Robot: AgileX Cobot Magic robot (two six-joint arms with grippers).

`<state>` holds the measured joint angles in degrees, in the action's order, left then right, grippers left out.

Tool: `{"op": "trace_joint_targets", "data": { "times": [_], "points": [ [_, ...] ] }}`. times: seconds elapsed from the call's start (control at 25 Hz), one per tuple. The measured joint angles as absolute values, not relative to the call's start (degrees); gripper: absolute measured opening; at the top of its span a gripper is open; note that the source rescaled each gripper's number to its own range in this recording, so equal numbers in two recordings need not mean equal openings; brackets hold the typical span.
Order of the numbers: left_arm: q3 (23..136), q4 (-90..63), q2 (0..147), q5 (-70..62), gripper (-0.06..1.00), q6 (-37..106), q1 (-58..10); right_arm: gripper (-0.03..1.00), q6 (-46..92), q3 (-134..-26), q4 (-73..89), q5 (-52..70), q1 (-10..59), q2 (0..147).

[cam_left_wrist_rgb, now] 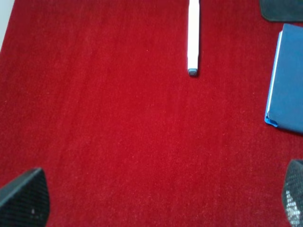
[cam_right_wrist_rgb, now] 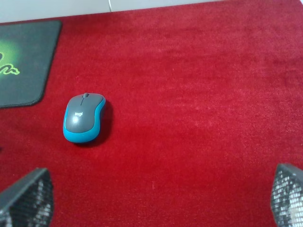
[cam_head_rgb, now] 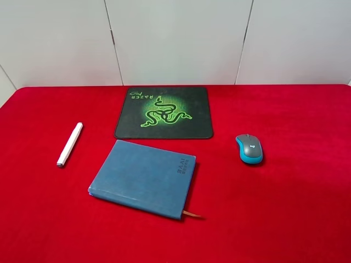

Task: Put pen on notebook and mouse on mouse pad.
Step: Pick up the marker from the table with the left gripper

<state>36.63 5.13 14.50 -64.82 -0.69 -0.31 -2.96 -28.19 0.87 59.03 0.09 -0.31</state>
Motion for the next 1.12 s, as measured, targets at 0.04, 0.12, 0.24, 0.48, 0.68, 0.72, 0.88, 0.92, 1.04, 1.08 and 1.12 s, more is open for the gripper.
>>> {"op": "trace_joint_targets", "data": {
  "times": [0.04,0.12,0.24,0.48,0.68,0.72,0.88,0.92,1.04,1.08,1.12],
  "points": [
    [37.57,5.13,17.11,-64.82,0.98,-0.83,-0.31,1.00,-2.96,-28.19,0.87,59.03,0.09,-0.31],
    [39.59,5.13,22.18,-64.82,0.98,-1.29,-0.31,1.00,-2.96,-28.19,0.87,59.03,0.09,-0.31],
    [41.89,5.13,30.13,-64.37,0.98,-2.37,-0.31,1.00,-2.96,-28.19,0.87,59.03,0.09,-0.31],
    [43.96,4.97,47.50,-60.30,0.98,-4.71,-0.31,1.00,-2.96,-28.19,0.87,59.03,0.09,-0.31],
    [44.19,4.97,61.44,-52.77,0.98,-5.29,-0.31,1.00,-2.96,-28.19,0.87,59.03,0.09,-0.31],
    [44.19,4.97,64.20,-50.90,0.98,-5.34,-0.31,1.00,-2.96,-28.19,0.87,59.03,0.09,-0.31],
    [44.64,4.97,73.88,-44.60,0.98,-5.52,-0.31,1.00,-2.96,-28.19,0.87,59.03,0.09,-0.31],
    [45.08,4.97,76.25,-43.48,0.98,-5.52,-0.31,1.00,-2.96,-28.19,0.87,59.03,0.09,-0.31],
    [46.51,4.97,82.48,-39.28,0.98,-5.52,-0.31,1.00,-2.96,-28.19,0.87,59.03,0.09,-0.31],
    [47.18,4.97,84.28,-37.98,0.98,-5.52,-0.31,1.00,-2.96,-28.19,0.87,59.03,0.09,-0.31],
    [47.93,4.97,86.41,-36.83,0.98,-5.52,-0.31,1.00,-2.96,-28.19,0.87,59.03,0.09,-0.31]
  ]
}}
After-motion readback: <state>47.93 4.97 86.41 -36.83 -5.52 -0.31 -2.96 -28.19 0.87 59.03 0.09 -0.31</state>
